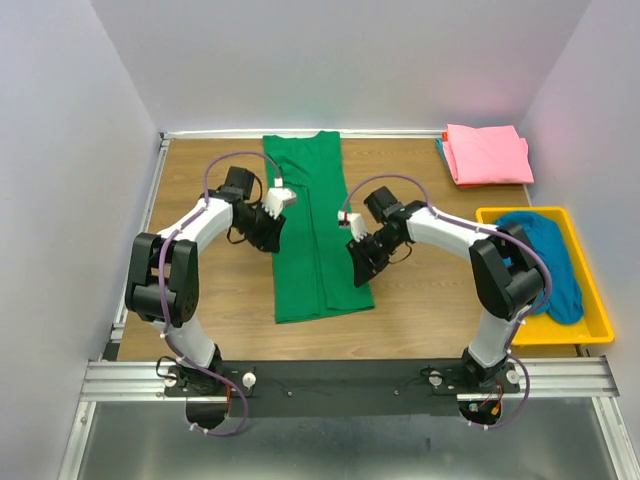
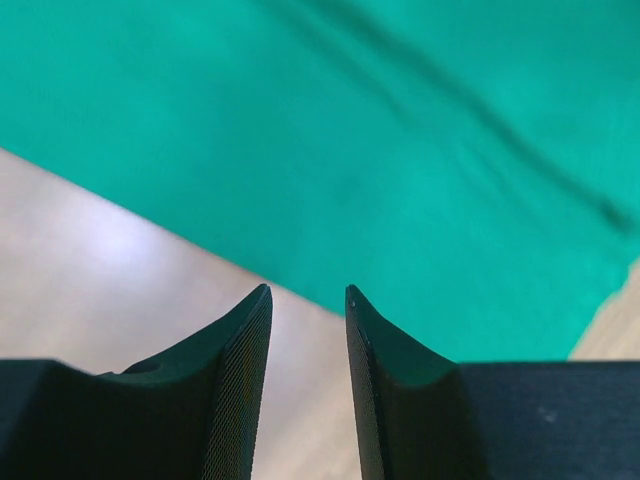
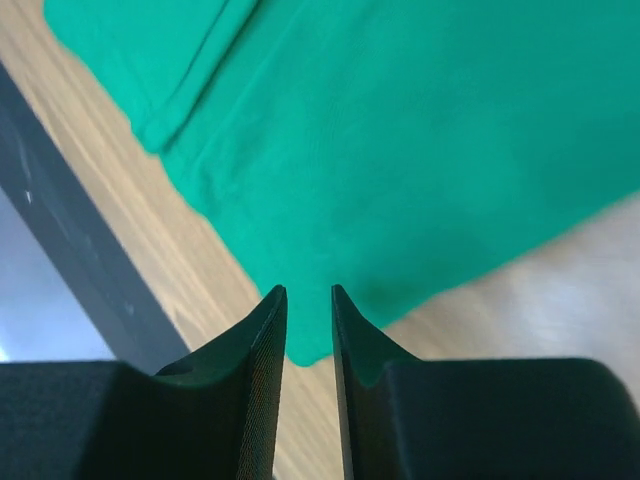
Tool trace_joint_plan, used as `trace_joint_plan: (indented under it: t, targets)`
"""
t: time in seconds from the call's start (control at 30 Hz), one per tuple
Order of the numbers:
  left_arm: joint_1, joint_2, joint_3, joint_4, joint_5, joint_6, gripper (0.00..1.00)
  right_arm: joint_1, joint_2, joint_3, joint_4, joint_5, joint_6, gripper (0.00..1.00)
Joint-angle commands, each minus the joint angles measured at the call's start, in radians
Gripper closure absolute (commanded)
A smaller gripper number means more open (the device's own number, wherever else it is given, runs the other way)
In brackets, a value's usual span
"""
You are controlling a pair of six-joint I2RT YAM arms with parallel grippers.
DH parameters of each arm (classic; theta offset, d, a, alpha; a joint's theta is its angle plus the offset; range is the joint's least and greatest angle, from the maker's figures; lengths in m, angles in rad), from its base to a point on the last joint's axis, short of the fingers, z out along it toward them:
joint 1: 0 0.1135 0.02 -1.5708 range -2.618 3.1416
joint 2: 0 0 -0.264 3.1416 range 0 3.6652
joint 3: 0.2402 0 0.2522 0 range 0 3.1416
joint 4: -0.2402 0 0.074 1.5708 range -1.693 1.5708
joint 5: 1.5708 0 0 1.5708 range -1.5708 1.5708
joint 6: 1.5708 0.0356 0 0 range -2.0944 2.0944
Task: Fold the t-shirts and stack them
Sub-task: Rotate the tshirt 80 degrees
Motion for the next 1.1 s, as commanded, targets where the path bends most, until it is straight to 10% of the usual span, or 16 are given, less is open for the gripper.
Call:
trace_joint_plan:
  t: [0.0,0.73,1.07]
  targets:
    - [-0.002,-0.079,-0.055,-0.052,0.046,0.1,0.58,0.035,-0.01,-0.041,0.004,0.013,-0.032,0.69]
    - [-0.004,-0.156,-0.137,-0.043,-0.009,0.145,0.61,0.144,0.144,-0.051,0.038,-0.146,0.028,0.67]
    - [-0.004,-0.439,-0.175,-0.275,0.102,0.553,0.55,0.144,-0.278,-0.07,0.021,0.027,-0.145,0.41]
